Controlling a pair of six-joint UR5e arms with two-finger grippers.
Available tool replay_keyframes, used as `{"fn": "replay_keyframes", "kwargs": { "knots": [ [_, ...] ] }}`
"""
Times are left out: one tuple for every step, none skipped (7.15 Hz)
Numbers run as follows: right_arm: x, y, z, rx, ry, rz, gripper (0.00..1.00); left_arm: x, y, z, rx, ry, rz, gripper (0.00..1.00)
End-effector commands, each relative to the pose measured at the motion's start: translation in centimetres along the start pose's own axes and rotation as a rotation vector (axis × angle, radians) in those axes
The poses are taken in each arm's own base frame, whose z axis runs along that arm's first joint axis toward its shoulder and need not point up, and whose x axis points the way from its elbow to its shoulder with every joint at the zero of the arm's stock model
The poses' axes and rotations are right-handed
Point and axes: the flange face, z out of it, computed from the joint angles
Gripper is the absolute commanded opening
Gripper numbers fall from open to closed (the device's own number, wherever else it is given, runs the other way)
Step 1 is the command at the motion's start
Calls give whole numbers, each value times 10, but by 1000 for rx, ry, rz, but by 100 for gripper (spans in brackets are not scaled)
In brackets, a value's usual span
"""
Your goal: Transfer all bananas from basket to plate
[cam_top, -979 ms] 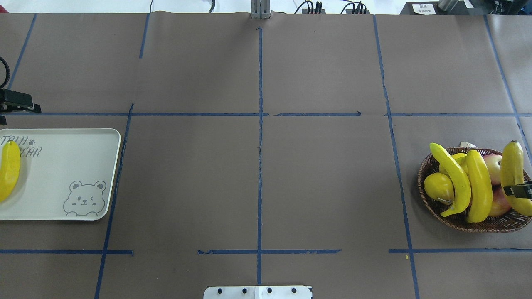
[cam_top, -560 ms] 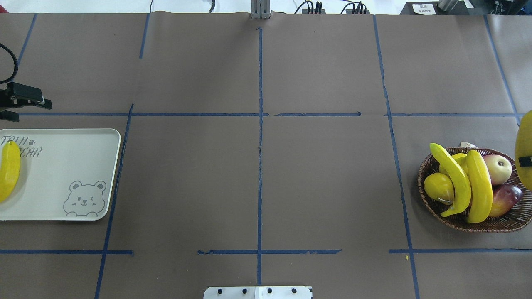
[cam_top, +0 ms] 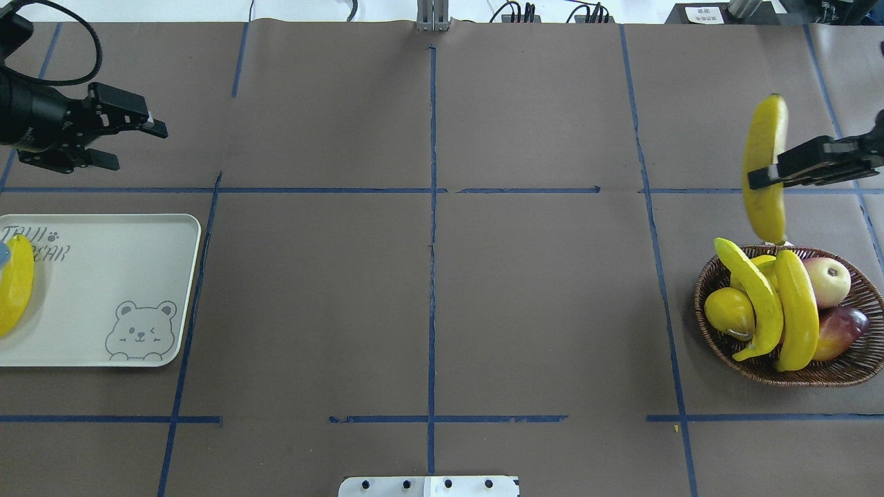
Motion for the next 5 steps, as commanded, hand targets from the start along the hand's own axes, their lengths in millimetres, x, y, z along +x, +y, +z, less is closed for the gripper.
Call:
{"fn": "replay_keyframes", "kwargs": {
  "knots": [
    [-90, 10, 79, -7, -29, 64, 0, 80, 34, 14, -81, 93, -55, 99],
    [-130, 18, 121, -1, 4, 56, 0, 99, 46, 20, -101, 111, -60, 99],
    [-196, 24, 162, 13, 60, 46, 1, 117, 58, 30, -127, 122, -63, 99],
    [-248, 32, 185, 21, 101, 33, 1, 131, 63, 35, -139, 134, -47, 99],
    [-281, 37, 189, 14, 83, 18, 1, 143, 69, 38, -152, 147, -27, 99]
  ]
}}
